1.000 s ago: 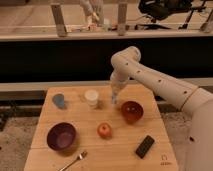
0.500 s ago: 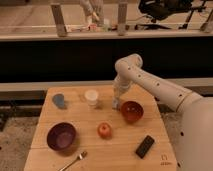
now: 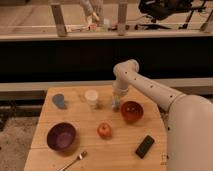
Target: Place towel in table surface
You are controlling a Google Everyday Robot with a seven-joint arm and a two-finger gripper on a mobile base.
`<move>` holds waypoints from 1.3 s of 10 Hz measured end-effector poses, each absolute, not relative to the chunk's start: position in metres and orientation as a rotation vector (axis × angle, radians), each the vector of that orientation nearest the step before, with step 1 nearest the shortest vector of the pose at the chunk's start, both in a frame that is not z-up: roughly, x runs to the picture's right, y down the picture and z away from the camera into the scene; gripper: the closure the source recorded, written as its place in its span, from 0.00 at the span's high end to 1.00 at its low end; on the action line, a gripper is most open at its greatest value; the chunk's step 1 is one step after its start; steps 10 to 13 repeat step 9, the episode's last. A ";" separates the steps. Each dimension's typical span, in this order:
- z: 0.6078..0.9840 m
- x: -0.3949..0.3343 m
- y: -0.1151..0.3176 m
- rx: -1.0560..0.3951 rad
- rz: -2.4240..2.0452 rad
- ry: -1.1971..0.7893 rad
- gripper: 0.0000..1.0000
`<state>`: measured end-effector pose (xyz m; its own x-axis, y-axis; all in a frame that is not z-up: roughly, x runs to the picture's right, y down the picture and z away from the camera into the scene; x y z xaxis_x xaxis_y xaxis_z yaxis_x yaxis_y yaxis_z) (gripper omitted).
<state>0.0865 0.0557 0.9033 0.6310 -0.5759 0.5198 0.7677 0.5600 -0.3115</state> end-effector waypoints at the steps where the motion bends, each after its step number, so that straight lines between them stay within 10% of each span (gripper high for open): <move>1: 0.909 0.086 0.060 -0.557 -0.817 -0.392 0.00; 3: 0.914 0.084 0.066 -0.565 -0.820 -0.408 0.03; 9: 0.917 0.077 0.070 -0.553 -0.823 -0.435 0.60; 13: 0.917 0.077 0.070 -0.553 -0.823 -0.435 0.60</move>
